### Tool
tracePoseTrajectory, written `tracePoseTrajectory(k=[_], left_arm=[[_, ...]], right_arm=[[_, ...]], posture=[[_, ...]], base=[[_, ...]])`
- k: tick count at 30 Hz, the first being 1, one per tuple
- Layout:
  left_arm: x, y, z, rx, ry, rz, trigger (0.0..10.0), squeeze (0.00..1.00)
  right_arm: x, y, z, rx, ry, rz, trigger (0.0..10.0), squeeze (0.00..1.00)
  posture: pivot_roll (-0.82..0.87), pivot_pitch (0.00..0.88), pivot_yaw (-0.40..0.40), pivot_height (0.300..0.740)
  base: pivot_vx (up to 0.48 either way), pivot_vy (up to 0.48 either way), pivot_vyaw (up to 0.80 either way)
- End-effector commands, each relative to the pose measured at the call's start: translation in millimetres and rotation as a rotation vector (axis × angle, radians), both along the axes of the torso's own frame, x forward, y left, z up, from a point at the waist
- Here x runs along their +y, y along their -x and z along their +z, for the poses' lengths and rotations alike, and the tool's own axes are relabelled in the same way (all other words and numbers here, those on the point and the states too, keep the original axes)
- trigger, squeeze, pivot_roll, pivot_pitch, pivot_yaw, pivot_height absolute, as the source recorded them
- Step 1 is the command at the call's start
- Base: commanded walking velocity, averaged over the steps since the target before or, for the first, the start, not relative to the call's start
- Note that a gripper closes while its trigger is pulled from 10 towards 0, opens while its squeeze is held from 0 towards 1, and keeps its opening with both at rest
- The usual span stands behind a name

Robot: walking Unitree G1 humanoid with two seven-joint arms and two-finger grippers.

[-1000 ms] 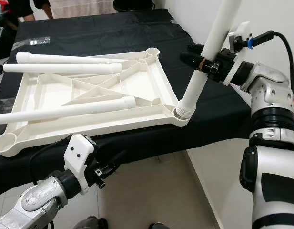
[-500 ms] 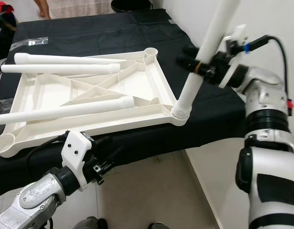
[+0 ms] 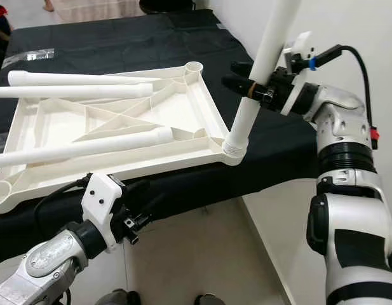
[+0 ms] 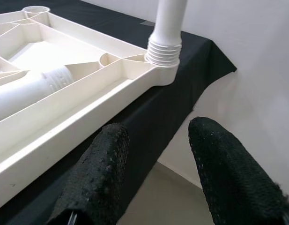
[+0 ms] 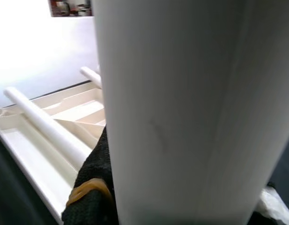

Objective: Building children table

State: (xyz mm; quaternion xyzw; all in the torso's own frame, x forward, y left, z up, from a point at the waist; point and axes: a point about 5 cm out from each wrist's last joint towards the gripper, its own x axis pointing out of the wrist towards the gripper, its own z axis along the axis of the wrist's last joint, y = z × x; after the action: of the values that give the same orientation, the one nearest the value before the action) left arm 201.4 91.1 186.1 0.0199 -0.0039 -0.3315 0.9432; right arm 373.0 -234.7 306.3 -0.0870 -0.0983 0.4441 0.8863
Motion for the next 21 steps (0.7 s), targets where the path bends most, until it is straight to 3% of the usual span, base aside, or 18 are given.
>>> tracePoseTrajectory(k=[1, 13, 16, 21], left_arm=[[0.3, 1.3, -2, 0.008, -0.011, 0.001, 10.0, 0.0], [2.3, -2.4, -1, -0.007, -0.019, 0.017, 10.0, 0.0], [2.8, -3.3, 0, -0.014, -0.022, 0.022, 10.0, 0.0], [3.9, -4.8, 0, -0.019, -0.025, 0.03, 10.0, 0.0]], right_arm=[[3.3, -6.4, -33, 0.118, 0.046, -0.065, 10.0, 0.0], [-0.3, -21.8, -48, 0.201, -0.016, -0.391, 10.0, 0.0], [-5.0, -28.3, -47, 0.225, -0.082, -0.56, 10.0, 0.0], [-2.5, -33.0, -39, 0.182, -0.141, -0.682, 10.0, 0.0]], posture=[[0.1, 0.199, -0.034, 0.74], [0.1, 0.181, -0.03, 0.74], [0.1, 0.179, -0.028, 0.74], [0.1, 0.175, -0.029, 0.74]], base=[[0.0, 0.0, 0.0], [0.0, 0.0, 0.0], [0.0, 0.0, 0.0], [0.0, 0.0, 0.0]])
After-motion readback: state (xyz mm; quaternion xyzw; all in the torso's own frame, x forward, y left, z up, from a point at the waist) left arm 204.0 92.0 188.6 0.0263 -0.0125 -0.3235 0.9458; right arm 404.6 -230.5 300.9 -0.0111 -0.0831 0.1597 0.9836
